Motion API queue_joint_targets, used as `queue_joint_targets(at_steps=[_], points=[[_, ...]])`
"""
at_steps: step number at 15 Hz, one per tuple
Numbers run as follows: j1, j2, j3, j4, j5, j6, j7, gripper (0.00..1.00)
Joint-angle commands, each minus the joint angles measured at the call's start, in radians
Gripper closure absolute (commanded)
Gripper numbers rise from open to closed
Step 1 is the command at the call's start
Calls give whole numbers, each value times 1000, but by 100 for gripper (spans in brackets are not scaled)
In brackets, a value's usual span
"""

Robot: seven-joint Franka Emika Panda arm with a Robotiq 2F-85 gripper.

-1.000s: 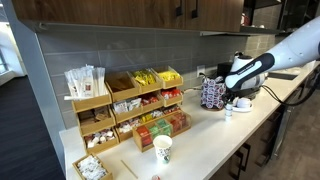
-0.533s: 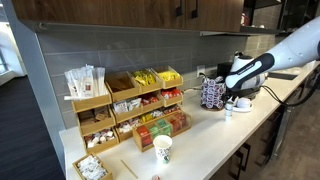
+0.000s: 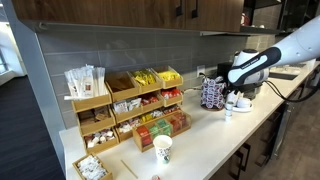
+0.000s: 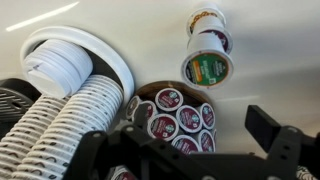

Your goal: Stack the three coffee pods on the counter together

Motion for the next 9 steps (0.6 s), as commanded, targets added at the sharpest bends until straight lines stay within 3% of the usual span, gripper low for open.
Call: queue_joint_targets(at_steps=[1,4,9], points=[[-1,-103,-5,-72,34,-17,-42,0],[-1,-170,-11,-107,74,-52,-88,0],[9,-250,-36,-132,102,-205,-107,0]])
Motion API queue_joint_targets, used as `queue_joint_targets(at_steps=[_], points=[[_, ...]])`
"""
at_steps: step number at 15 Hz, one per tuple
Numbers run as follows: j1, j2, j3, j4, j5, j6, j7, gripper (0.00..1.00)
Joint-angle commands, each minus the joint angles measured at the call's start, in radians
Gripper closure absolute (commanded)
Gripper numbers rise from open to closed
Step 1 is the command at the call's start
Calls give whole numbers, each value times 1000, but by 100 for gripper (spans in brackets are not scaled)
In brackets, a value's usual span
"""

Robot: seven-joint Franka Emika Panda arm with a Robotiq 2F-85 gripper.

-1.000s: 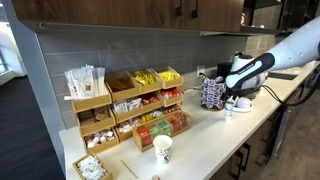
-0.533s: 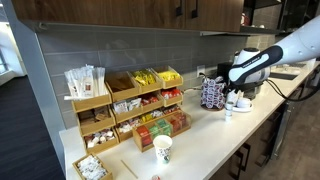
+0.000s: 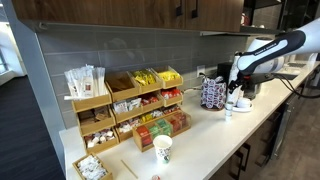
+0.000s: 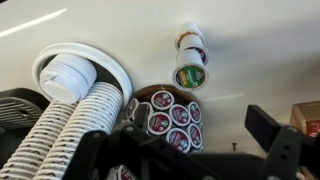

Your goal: Stack the three coffee pods on the counter together

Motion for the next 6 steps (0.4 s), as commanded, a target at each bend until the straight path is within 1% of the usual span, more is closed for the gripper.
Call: queue_joint_targets(at_steps=[1,2,6], points=[[9,-71,-25,-53,-9,-63,-10,0],[16,-31,-24,-11,2,-48,-4,0],[16,-51,-30,-27,-1,-52,-4,0]])
